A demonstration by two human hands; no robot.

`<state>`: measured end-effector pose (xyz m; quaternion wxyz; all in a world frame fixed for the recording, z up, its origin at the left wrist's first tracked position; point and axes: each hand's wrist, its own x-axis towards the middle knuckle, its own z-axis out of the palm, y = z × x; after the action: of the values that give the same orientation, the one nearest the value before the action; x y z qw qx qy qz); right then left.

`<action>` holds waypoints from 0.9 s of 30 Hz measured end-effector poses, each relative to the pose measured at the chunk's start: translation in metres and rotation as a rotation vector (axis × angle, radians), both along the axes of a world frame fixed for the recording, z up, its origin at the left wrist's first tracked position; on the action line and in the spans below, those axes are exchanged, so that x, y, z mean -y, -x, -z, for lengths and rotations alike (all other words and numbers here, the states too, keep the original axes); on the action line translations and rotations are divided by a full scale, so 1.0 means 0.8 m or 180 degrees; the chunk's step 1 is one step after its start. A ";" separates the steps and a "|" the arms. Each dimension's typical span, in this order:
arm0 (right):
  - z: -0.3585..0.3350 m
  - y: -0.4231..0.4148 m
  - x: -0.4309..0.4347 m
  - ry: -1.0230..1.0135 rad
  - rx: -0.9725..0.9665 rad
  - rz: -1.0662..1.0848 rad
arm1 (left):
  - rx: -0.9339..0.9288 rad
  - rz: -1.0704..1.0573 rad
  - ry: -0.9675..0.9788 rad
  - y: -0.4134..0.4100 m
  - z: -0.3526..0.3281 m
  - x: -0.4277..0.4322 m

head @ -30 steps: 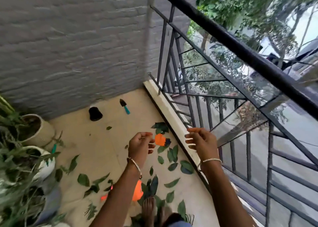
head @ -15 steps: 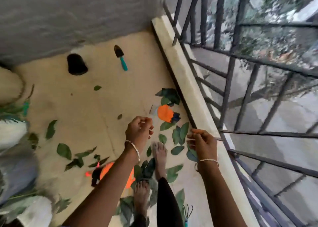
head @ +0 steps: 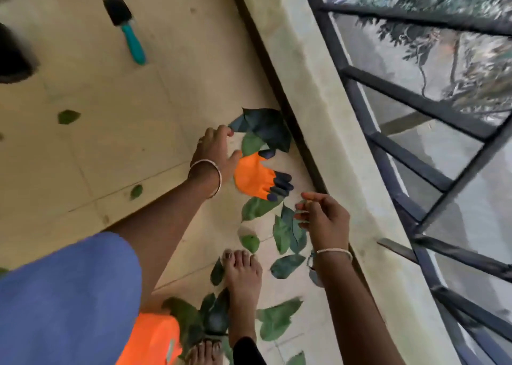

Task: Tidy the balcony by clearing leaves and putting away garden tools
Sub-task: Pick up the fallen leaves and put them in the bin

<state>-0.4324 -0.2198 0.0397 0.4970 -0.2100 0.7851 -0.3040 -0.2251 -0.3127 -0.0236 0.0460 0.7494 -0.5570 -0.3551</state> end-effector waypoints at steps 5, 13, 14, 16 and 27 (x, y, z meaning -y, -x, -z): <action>0.064 0.020 0.008 0.0058 -0.0082 0.0015 | 0.0430 0.0694 0.0124 0.020 0.095 0.056; 0.123 0.034 -0.012 0.0067 -0.0041 0.0165 | 0.0806 0.0850 0.0191 0.085 0.171 0.100; 0.127 0.034 -0.017 0.0040 -0.0027 0.0184 | 0.0959 0.0882 0.0197 0.089 0.175 0.100; 0.132 0.035 -0.028 -0.0007 -0.0005 0.0189 | 0.1088 0.0912 0.0287 0.090 0.180 0.099; 0.119 0.042 -0.048 -0.0137 0.0040 0.0232 | -0.0046 0.0098 0.0538 0.054 0.183 0.090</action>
<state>-0.4659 -0.1811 -0.0557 0.4950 -0.1686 0.7954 -0.3063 -0.2684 -0.3847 -0.1698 0.1076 0.7316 -0.5961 -0.3128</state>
